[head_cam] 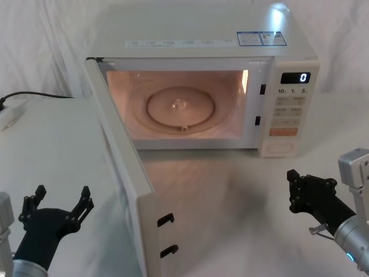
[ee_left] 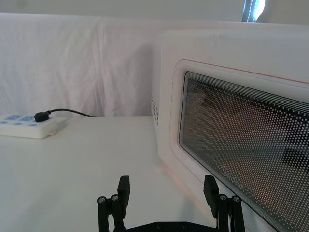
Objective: Press the button to open the microwave door with one hand; close the microwave door with the other hand.
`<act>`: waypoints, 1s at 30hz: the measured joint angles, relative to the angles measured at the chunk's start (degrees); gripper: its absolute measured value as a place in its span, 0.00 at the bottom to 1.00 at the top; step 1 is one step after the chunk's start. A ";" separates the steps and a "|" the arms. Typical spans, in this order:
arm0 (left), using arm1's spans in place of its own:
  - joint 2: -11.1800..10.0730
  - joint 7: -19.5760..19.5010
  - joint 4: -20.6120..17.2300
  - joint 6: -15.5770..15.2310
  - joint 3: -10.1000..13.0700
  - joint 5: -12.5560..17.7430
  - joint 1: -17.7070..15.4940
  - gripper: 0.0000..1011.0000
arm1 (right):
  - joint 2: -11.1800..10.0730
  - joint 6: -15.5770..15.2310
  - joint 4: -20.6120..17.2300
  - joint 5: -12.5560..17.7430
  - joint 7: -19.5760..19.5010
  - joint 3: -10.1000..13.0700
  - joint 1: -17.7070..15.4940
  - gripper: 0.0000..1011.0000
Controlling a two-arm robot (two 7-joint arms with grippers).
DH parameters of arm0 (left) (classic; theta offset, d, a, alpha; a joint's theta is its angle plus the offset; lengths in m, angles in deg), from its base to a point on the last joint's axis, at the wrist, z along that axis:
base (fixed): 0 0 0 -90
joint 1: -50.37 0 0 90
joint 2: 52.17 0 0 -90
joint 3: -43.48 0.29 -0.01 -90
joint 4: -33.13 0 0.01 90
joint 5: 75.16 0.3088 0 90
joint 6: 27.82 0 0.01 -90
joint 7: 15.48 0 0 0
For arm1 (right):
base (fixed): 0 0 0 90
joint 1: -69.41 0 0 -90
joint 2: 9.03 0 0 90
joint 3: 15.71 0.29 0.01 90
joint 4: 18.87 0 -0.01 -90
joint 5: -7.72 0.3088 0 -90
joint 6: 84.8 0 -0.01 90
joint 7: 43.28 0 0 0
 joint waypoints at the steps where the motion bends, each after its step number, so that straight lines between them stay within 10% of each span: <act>1: 0.00 0.00 0.00 0.00 0.00 0.00 0.00 0.99 | -0.12 0.09 0.00 -0.01 -0.10 -0.17 0.05 0.00; 15: 0.00 0.00 0.00 0.00 0.00 0.00 0.00 0.99 | 0.27 -0.93 -0.20 -0.31 -3.30 0.79 -0.11 0.00; 30: 0.00 0.00 0.00 0.00 0.00 0.00 0.00 0.99 | 1.35 -1.79 0.05 -0.88 -6.05 3.80 -1.51 0.41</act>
